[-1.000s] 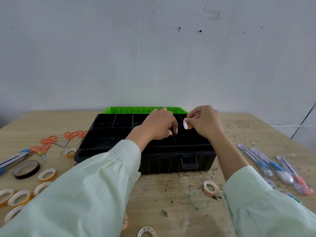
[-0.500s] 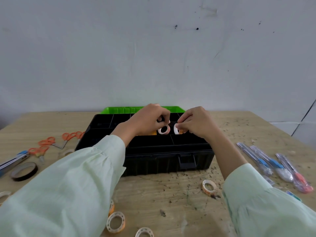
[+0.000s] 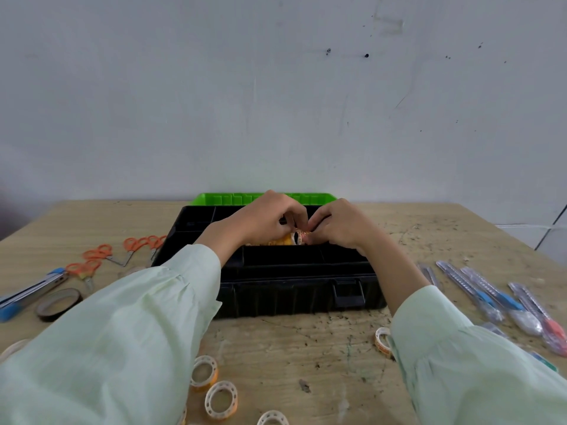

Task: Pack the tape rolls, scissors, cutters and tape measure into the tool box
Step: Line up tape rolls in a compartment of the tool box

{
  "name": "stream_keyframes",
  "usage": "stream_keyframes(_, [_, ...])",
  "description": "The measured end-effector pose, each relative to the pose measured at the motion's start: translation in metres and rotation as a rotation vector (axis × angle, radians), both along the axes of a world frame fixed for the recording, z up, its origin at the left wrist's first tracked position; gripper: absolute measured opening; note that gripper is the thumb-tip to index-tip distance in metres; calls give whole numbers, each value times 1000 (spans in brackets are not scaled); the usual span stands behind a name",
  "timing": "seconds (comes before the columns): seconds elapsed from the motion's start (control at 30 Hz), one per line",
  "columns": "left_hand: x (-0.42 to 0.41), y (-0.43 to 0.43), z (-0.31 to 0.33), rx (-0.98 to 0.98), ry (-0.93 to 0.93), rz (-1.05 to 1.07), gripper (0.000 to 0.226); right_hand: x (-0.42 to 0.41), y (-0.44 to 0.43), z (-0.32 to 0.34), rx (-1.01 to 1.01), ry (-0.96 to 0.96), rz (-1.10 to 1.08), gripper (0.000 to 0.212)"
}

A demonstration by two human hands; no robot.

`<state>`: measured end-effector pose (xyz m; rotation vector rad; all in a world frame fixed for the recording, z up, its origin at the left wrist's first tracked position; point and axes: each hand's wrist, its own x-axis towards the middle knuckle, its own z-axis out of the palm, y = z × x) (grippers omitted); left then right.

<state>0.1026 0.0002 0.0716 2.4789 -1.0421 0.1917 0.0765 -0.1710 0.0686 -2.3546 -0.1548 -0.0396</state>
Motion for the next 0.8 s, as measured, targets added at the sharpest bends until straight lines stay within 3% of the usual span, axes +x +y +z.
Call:
stream_keyframes(0.17, [-3, 3, -1, -5, 20, -3, 27, 5, 1, -7, 58, 50, 11, 14])
stream_keyframes(0.4, [-6, 3, -5, -24, 56, 15, 6, 8, 0, -10, 76, 39, -34, 16])
stream_keyframes(0.8, [-15, -14, -8, 30, 50, 272, 6, 3, 3, -6, 46, 45, -26, 14])
